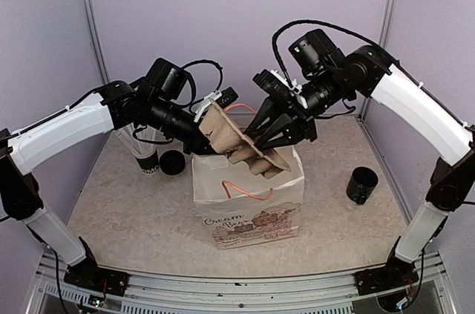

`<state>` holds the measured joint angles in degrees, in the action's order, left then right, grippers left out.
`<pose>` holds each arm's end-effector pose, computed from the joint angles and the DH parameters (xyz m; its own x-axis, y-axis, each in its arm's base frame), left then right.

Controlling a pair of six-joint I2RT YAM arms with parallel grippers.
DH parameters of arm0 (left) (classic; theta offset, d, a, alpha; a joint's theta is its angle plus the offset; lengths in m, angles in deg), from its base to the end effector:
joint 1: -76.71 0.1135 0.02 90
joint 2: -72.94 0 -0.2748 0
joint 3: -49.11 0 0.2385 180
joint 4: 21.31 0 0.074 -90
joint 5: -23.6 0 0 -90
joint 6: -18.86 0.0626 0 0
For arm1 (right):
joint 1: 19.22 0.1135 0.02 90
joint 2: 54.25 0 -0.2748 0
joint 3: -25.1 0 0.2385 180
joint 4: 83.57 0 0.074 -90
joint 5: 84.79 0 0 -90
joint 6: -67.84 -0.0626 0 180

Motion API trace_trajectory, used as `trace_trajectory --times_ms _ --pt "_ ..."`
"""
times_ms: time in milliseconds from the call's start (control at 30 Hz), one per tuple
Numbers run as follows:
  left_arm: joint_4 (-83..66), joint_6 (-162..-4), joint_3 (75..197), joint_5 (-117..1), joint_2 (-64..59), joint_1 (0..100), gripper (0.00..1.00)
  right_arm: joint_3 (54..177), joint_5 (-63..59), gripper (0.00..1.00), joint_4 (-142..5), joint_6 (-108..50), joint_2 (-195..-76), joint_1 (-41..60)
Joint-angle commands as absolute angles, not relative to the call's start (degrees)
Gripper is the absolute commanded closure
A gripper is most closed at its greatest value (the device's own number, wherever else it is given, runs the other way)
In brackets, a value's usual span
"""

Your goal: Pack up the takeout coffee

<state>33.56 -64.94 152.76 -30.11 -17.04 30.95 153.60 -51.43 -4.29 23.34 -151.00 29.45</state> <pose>0.2144 -0.2732 0.3627 -0.3609 0.4954 -0.7901 0.9326 0.1909 -0.3063 0.1776 0.2811 0.4319 0.2187 -0.3452 -0.9127 -0.8979 -0.4374 -0.0498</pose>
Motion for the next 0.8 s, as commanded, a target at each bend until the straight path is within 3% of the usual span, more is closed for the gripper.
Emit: trace_trajectory --times_ms 0,633,767 --pt "31.8 -65.8 153.4 -28.5 -17.5 31.0 1.0 152.5 -49.5 0.84 -6.0 22.4 -152.0 30.5" --pt "32.3 -66.1 153.7 -28.6 -18.2 31.0 0.98 147.4 -31.6 0.85 -3.5 25.9 -151.4 30.8" --pt "32.4 -66.2 154.1 -29.2 -18.4 31.0 0.91 147.0 -30.1 0.85 -3.1 26.2 -151.1 31.1"
